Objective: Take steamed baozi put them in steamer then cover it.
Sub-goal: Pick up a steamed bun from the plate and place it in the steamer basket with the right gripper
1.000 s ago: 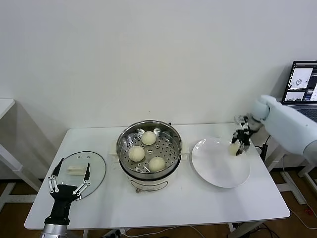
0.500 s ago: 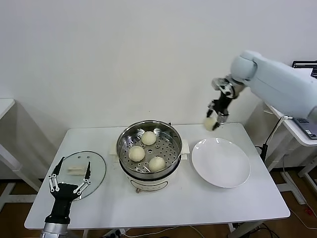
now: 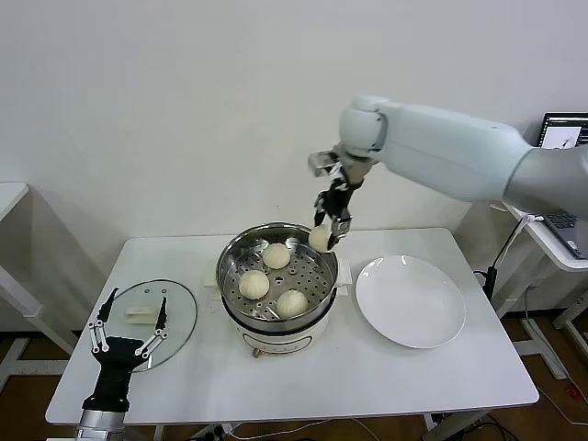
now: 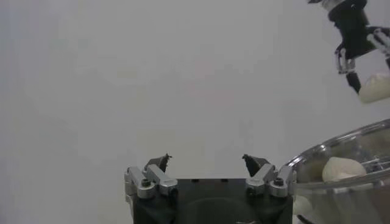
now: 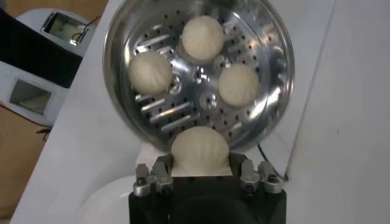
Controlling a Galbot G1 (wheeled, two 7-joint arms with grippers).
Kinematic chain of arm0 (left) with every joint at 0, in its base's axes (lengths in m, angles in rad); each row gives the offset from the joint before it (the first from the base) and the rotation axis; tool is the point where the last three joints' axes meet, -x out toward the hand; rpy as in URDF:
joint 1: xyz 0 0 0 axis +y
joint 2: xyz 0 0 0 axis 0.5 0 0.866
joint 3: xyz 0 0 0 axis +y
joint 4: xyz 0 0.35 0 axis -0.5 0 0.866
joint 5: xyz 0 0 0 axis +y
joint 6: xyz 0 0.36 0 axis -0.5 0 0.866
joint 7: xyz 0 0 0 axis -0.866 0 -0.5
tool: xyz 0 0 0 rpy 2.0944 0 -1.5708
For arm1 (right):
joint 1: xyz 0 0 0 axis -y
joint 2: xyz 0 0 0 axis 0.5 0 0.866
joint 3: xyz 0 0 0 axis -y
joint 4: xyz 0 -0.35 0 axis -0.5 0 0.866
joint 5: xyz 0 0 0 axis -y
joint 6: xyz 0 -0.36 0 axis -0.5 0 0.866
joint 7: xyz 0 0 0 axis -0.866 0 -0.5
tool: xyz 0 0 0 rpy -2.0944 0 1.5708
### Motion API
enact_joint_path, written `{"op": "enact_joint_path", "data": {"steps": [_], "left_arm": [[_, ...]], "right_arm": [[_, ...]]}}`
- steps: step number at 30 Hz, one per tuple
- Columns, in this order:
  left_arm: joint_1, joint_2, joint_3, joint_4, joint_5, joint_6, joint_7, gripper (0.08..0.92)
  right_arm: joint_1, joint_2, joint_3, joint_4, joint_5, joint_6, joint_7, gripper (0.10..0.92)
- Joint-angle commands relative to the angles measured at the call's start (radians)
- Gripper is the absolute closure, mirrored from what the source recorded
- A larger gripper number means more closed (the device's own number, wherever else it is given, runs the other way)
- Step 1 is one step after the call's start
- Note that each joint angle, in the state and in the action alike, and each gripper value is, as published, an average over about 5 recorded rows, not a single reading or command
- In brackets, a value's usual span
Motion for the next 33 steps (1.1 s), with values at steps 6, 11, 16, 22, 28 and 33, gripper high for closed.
{"op": "enact_joint_path", "data": {"steps": [6, 11, 16, 22, 28, 33], "left_arm": [[-0.001, 0.0, -0.004, 0.008, -0.001, -0.002, -0.002, 0.177], [0.002, -0.003, -0.006, 0.008, -0.001, -0.003, -0.002, 0.177], [0.003, -0.004, -0.009, 0.007, -0.001, -0.003, -0.003, 0.177], [0.005, -0.007, -0.011, 0.005, -0.001, -0.004, -0.003, 0.177], [0.005, -0.006, -0.014, 0.003, 0.012, 0.007, -0.014, 0.177], [0.004, -0.003, -0.016, 0.003, 0.016, 0.006, -0.015, 0.177]], "right_arm": [[-0.091, 0.106, -0.059, -0.005, -0.047, -0.019, 0.059, 0.386], [-0.113, 0.104, -0.06, -0.011, -0.075, -0.014, 0.058, 0.384], [-0.127, 0.105, -0.06, -0.02, -0.083, -0.015, 0.066, 0.381], [-0.13, 0.101, -0.061, -0.023, -0.099, -0.013, 0.072, 0.371], [-0.128, 0.097, -0.051, -0.023, -0.102, -0.014, 0.078, 0.281], [-0.114, 0.08, -0.04, -0.012, -0.108, -0.01, 0.075, 0.21]]}}
